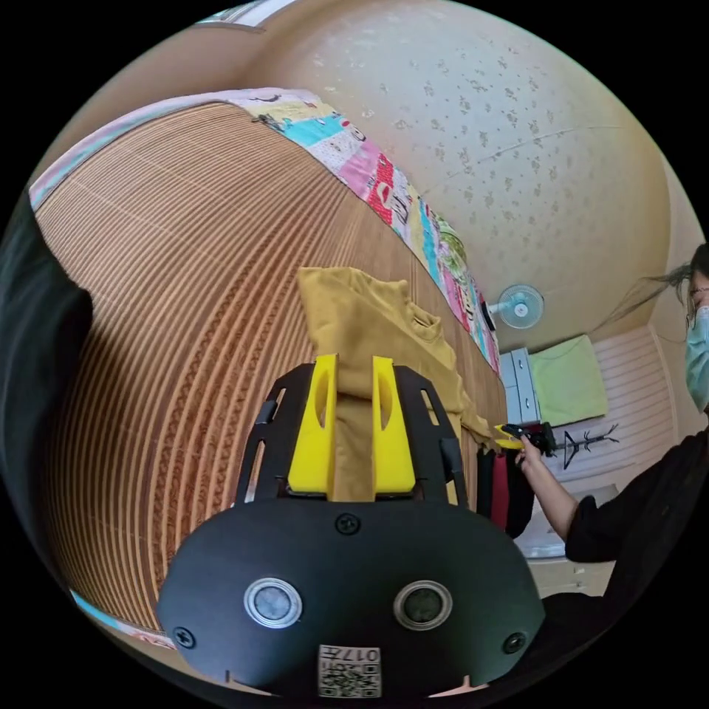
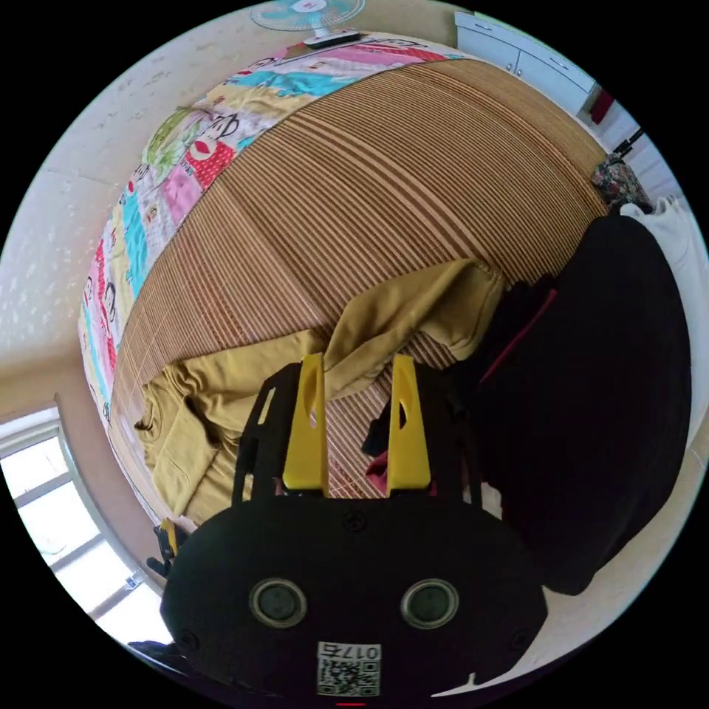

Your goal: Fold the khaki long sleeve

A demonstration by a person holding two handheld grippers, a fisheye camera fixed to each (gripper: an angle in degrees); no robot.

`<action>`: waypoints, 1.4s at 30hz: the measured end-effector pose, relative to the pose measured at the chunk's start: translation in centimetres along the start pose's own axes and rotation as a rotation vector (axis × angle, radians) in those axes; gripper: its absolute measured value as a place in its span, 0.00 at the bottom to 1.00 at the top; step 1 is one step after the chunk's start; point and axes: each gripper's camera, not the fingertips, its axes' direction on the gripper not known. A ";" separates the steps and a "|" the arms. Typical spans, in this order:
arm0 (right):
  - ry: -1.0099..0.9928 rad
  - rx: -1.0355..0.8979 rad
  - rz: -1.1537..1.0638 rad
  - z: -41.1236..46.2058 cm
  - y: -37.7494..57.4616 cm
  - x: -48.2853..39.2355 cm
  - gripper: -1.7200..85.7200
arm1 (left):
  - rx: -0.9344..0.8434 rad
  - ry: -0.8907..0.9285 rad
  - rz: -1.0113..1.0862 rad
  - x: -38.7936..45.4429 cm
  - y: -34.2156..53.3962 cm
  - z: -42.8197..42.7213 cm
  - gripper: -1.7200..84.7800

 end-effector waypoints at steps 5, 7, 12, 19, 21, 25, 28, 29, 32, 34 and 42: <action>0.057 -0.025 0.074 2.9 -3.0 -2.1 0.04 | -0.035 -0.014 0.079 2.9 -1.3 1.6 0.11; -0.034 0.116 -0.029 0.4 -1.6 -5.6 0.03 | -0.021 -0.003 0.085 3.4 -1.5 1.3 0.10; 0.151 0.451 -0.403 -5.2 8.6 -20.6 0.03 | 0.034 -0.001 0.102 4.2 -1.6 -0.2 0.09; 0.536 0.289 -0.211 1.5 4.0 -15.6 0.13 | 0.015 0.031 0.082 2.6 -0.9 -0.7 0.09; 0.489 0.142 -0.126 3.7 1.0 -11.6 0.18 | 0.004 0.031 0.076 2.2 -0.6 -0.5 0.09; 0.485 0.062 -0.005 6.8 -1.4 -7.6 0.15 | -0.007 0.055 0.058 1.8 -0.3 0.0 0.09; 0.467 -0.055 0.101 10.5 -3.3 -5.3 0.09 | 0.001 0.082 0.041 1.8 -0.3 0.0 0.09; 0.442 -0.067 0.125 10.9 -3.8 -5.2 0.07 | 0.012 0.089 0.035 1.9 -0.4 -0.3 0.09; 0.282 0.185 0.025 5.6 -1.9 -9.5 0.06 | 0.044 0.093 0.038 2.4 -0.5 -1.5 0.09; 0.085 0.382 -0.185 0.3 2.5 -14.7 0.05 | 0.055 0.085 0.054 2.8 -0.6 -2.1 0.09; -0.006 0.312 -1.196 10.3 30.0 -34.5 0.05 | 0.064 0.183 0.086 3.6 -0.5 -0.5 0.13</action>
